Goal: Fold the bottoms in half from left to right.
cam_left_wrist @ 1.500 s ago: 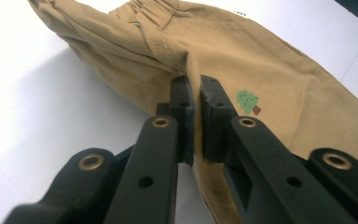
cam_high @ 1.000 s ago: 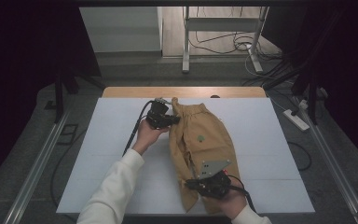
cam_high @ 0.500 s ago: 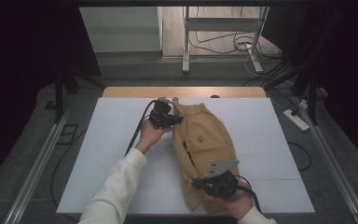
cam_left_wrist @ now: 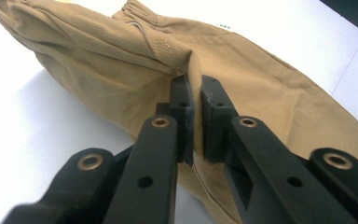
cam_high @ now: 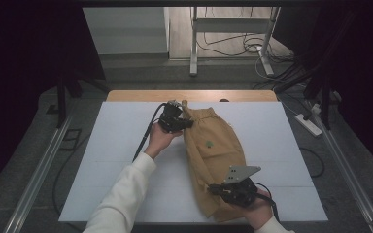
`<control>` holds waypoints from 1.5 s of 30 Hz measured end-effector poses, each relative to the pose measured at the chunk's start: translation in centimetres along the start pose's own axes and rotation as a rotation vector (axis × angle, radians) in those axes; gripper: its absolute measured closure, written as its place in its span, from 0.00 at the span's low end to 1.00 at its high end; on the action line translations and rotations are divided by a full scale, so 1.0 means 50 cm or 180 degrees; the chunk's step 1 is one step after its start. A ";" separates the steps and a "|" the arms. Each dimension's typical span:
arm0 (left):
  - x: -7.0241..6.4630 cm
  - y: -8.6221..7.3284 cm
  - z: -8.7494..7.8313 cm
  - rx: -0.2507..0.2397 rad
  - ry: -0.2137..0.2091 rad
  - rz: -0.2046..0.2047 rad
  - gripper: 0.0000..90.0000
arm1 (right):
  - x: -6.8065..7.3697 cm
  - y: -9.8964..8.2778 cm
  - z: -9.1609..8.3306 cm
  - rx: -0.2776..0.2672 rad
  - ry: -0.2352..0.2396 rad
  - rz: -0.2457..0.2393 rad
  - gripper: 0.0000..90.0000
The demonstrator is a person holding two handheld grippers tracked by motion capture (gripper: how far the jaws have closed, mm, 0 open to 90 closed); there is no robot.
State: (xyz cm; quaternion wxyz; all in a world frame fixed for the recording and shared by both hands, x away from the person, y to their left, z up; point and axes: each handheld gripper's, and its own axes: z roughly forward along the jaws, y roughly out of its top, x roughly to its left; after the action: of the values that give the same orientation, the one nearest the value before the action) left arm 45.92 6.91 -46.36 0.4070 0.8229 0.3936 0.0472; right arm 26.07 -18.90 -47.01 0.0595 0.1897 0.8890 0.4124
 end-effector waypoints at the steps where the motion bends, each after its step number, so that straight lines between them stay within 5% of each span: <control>1: -0.001 0.001 0.002 0.0000 0.0003 0.0003 0.93 | -0.001 -0.001 -0.002 0.0002 -0.0006 0.0012 0.96; 45: -0.052 0.051 0.074 0.0041 -0.0120 0.0149 0.93 | -0.022 -0.055 -0.074 -0.0075 -0.0309 0.0248 0.96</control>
State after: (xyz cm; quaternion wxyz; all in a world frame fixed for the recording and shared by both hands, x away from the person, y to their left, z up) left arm 47.16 1.86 -46.40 0.4077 0.8353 0.3668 0.0387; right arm 25.34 -23.59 -46.72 0.0887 0.2433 0.8721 0.4152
